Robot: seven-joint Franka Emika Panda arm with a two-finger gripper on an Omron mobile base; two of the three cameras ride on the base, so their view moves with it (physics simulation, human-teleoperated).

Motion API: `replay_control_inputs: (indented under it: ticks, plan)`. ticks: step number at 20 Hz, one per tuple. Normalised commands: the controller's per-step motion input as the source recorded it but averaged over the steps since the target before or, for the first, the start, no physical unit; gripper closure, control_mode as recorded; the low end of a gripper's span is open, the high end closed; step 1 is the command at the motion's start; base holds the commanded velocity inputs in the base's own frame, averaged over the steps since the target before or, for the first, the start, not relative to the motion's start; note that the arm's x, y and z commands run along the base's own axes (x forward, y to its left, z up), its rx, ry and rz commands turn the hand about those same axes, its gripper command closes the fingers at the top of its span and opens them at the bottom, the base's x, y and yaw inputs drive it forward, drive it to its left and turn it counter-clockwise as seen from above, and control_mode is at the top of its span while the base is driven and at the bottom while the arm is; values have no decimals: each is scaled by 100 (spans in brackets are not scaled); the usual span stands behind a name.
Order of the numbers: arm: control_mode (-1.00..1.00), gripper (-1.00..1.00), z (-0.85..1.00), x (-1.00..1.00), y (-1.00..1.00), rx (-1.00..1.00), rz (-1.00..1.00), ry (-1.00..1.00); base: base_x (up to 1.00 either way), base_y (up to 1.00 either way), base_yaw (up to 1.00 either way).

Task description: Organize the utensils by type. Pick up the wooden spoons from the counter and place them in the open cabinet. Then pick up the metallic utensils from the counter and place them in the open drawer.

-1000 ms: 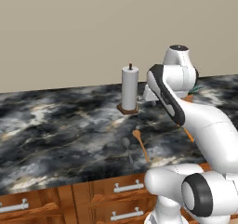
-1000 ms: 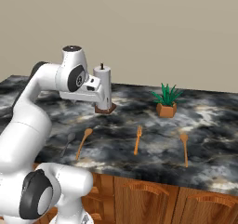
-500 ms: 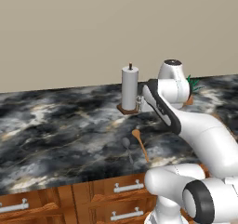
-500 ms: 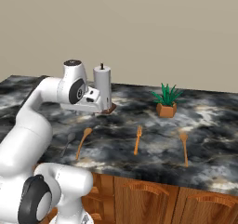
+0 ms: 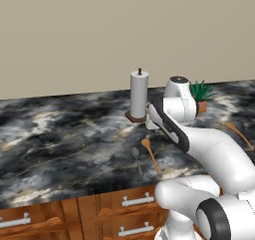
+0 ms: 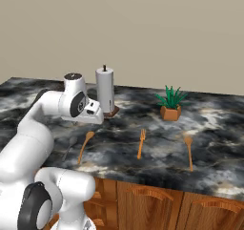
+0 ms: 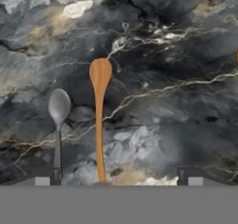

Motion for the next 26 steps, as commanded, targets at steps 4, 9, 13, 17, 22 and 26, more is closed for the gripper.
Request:
replay_control_inputs:
  ticks: [4, 9, 13, 17, 22, 26]
  plan:
    - [-100, -100, -32, 11, 23, 0, 0, 4, 0, 0, 0]
    - [-100, -100, -30, 15, 20, 0, 0, 8, 0, 0, 0]
    - [-100, -100, -36, 23, 12, -9, 0, 4, 0, 0, 0]
    - [-100, -100, -35, 28, 8, -6, 0, 4, 0, 0, 0]
    - [-100, -100, -34, 13, 2, 0, 0, 4, 0, 0, 0]
    - [-100, -100, -34, 0, 0, 0, 0, 0, 0, 0, 0]
